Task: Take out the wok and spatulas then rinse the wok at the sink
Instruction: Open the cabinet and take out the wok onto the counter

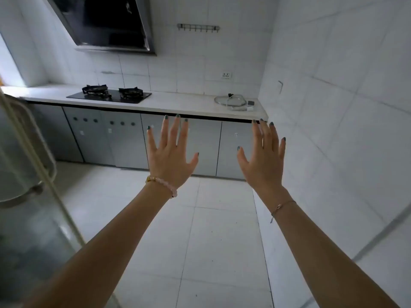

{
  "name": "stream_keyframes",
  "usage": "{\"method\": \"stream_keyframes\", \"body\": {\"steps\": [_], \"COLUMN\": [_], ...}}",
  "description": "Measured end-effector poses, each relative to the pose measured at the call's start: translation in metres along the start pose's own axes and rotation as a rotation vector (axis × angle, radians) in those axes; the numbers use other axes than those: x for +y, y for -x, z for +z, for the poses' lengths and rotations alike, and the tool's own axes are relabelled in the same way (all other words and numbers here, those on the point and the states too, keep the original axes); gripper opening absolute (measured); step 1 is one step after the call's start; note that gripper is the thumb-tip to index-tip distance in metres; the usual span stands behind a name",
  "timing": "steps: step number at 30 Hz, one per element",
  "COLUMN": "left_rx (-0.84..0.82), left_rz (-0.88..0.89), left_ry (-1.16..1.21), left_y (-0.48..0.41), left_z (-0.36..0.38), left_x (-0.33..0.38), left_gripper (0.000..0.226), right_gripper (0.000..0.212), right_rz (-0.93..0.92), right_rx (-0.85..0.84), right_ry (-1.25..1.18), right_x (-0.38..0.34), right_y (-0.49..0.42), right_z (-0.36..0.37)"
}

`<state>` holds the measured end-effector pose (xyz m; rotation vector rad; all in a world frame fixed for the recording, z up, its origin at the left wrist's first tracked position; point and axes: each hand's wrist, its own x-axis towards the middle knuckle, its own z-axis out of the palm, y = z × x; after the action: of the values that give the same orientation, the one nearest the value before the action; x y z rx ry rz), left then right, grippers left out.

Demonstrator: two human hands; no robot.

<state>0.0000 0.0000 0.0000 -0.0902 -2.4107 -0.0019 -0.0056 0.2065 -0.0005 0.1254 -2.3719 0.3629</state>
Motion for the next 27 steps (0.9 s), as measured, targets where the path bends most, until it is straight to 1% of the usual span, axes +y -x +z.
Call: {"method": "stream_keyframes", "body": {"steps": [2,4,7,12,17,27], "left_rx": [0.004,-0.028,-0.046,-0.038,-0.072,-0.089], "left_rz": [0.002,0.024,0.027,0.004,-0.04,-0.097], "left_ry": [0.032,0.013,0.029,0.016,-0.009,-0.058], "left_y": [-0.017,-0.032,-0.053,-0.072,-0.091,-0.16], "left_z": [0.015,0.033,0.058,0.087,0.116,0.199], "left_x": [-0.005,-0.009,-0.018,-0.041,-0.063,-0.076], "left_gripper": [0.081,0.081,0.081,0.081,0.079,0.079], "right_gripper": [0.065,0.065,0.064,0.064,0.063,0.065], "right_rz": [-0.009,-0.017,-0.02,-0.028,-0.028,-0.06], "right_rx": [-0.017,-0.034,-0.021,-0.003,-0.004,-0.03], "right_ry": [-0.01,0.0,0.007,0.023,0.008,-0.06], "right_x": [-0.001,-0.001,-0.002,-0.003,-0.004,0.015], "right_y": [-0.018,-0.035,-0.057,-0.084,-0.109,-0.191], "right_z": [0.017,0.035,0.061,0.093,0.129,0.223]}}
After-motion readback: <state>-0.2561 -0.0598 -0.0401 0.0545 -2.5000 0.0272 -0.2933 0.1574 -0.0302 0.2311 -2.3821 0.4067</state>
